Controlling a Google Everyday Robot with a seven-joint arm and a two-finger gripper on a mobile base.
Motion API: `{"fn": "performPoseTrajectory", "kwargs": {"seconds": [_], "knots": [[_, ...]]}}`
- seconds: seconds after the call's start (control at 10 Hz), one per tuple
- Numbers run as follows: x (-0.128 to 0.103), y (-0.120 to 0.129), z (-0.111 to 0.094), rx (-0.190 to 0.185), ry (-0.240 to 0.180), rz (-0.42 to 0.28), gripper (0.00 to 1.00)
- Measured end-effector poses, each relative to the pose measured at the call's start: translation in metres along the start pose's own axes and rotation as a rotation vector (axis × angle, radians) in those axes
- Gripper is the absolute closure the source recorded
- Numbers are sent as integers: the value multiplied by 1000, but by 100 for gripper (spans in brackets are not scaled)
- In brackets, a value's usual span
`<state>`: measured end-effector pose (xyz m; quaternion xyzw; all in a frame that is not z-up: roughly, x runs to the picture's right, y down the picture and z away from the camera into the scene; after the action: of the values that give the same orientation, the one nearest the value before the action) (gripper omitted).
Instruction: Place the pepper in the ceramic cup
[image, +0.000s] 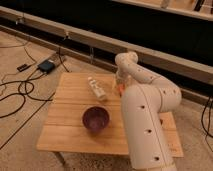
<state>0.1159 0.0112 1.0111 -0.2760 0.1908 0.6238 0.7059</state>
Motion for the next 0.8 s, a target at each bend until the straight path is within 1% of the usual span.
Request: {"fn": "performPoseTrajectory", "kwargs": {"seconds": [0.1, 0.2, 0.4, 0.5, 0.7, 0.8], "knots": [[-2, -1, 5, -5, 2, -3, 35], [-3, -1, 7, -9, 9, -8, 37], [-8, -1, 7, -13, 4, -22, 55], [-12, 2, 5, -16, 0, -35, 69], [-16, 11, 3, -20, 1, -52, 87], [-17, 20, -1, -26, 0, -62, 98]]}}
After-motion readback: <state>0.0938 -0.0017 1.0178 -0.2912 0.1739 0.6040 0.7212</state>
